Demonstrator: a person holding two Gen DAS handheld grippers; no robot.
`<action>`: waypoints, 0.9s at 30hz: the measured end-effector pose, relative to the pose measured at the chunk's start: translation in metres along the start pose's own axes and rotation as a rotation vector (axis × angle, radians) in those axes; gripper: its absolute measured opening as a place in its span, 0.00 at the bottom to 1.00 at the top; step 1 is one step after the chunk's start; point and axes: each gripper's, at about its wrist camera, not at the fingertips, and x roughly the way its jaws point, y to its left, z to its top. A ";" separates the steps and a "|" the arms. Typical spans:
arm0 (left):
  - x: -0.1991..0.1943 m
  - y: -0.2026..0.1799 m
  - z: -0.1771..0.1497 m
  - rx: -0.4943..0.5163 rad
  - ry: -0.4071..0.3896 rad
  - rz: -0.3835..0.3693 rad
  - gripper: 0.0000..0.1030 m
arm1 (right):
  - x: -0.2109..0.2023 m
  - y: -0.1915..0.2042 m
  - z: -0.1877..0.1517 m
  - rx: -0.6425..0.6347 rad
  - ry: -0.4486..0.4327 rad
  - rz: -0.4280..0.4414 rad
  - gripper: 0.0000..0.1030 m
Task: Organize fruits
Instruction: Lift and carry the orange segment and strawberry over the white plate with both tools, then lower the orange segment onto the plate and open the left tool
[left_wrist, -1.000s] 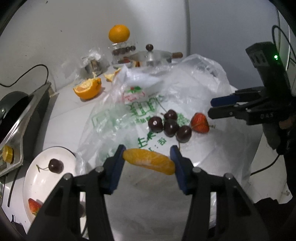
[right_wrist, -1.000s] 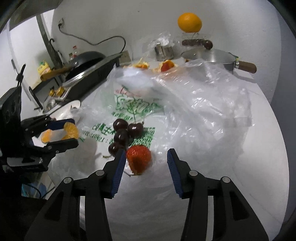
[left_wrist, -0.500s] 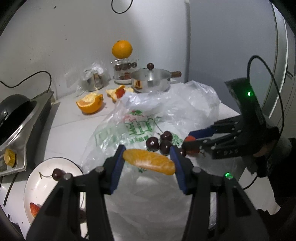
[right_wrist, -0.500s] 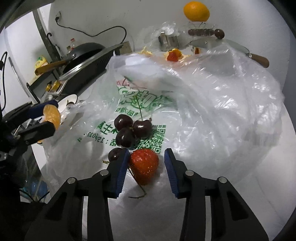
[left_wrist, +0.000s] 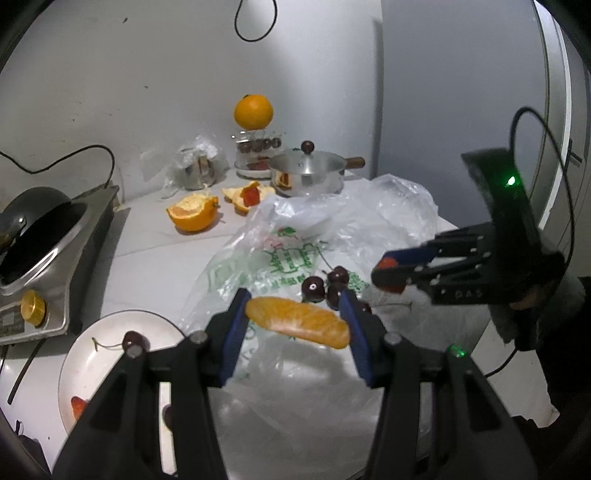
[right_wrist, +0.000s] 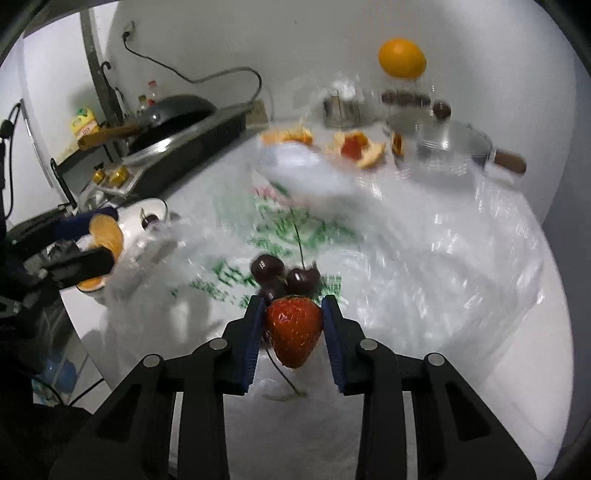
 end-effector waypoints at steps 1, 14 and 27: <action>-0.003 0.002 -0.001 -0.002 -0.005 0.001 0.49 | -0.004 0.004 0.002 -0.011 -0.015 -0.004 0.33; -0.037 0.036 -0.018 -0.054 -0.042 0.049 0.49 | -0.015 0.060 0.028 -0.115 -0.068 0.027 0.33; -0.056 0.073 -0.039 -0.115 -0.048 0.111 0.49 | 0.001 0.106 0.042 -0.175 -0.051 0.062 0.33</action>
